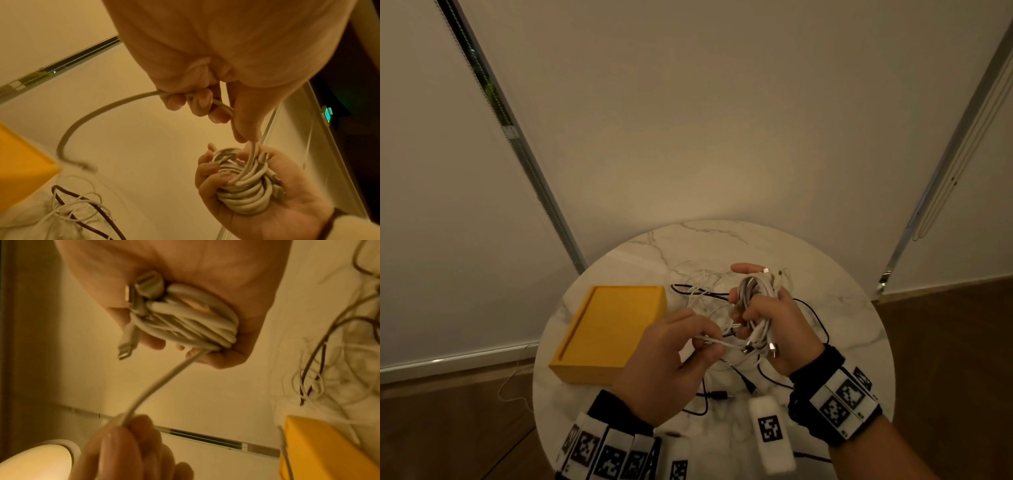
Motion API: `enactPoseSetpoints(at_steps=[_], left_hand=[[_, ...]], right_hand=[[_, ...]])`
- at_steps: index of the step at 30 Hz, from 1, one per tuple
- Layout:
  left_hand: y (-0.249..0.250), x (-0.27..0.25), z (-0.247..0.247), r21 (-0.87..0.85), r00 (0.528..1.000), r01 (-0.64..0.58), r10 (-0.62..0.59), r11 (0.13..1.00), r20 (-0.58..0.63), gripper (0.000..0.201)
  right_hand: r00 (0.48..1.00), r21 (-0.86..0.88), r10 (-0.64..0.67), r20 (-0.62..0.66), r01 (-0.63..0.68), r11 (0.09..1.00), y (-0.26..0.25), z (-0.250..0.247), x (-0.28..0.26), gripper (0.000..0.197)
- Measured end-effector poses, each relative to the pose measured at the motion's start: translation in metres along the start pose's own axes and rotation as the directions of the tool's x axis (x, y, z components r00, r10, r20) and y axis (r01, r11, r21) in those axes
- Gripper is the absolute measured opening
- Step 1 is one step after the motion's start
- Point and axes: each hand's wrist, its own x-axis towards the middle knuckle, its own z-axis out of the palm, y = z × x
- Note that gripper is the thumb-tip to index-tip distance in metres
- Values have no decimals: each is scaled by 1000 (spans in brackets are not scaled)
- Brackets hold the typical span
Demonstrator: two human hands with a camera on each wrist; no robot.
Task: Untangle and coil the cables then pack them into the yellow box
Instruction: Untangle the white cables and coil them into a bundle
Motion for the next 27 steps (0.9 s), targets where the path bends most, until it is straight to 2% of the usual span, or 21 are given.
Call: enactPoseSetpoints(at_steps=[2, 3, 6, 8, 11, 13, 16, 18, 20, 22, 24, 27], left_hand=[[2, -1, 0, -12, 1000, -14, 14, 1000, 5, 3], [3, -1, 1, -19, 1000, -16, 16, 1000, 8, 6], [5, 0, 3, -28, 1000, -17, 17, 999, 15, 6], [7, 1, 5, -15, 999, -23, 24, 1000, 24, 3], [9, 4, 10, -15, 1000, -20, 20, 1000, 23, 3], [10, 2, 12, -80, 1000, -7, 9, 997, 20, 7], [10, 0, 11, -228, 1000, 21, -25, 973, -14, 7], [12, 0, 9, -285, 999, 40, -49, 958, -22, 7], [14, 1, 10, -284, 998, 53, -58, 957, -9, 8], [12, 3, 12, -247, 998, 52, -59, 968, -21, 13], [6, 4, 13, -185, 998, 30, -38, 982, -40, 13], [-2, 3, 11, -138, 999, 8, -14, 990, -39, 7]], right_hand=[[998, 212, 48, -41, -38, 977, 0, -3, 1, 62], [997, 241, 53, -52, -39, 970, 0, -5, 1, 62], [1000, 55, 10, -19, -9, 998, -3, -2, -2, 61], [1000, -72, -28, 3, 29, 997, 0, 5, -5, 51], [996, -79, -78, -46, 75, 994, 7, 16, -5, 34], [997, -64, -75, -29, 73, 995, 7, 18, -5, 35], [998, 140, -10, 64, 1, 990, 2, 18, -6, 41], [995, 346, 55, 80, -80, 935, 0, 16, -6, 46], [995, 407, 80, 64, -99, 908, 1, 14, -5, 52], [998, 329, 60, 26, -65, 942, 4, 14, -5, 55], [1000, 178, 22, -12, -19, 984, 10, 16, -5, 54], [996, 26, -30, -79, 32, 999, 20, 19, -4, 37]])
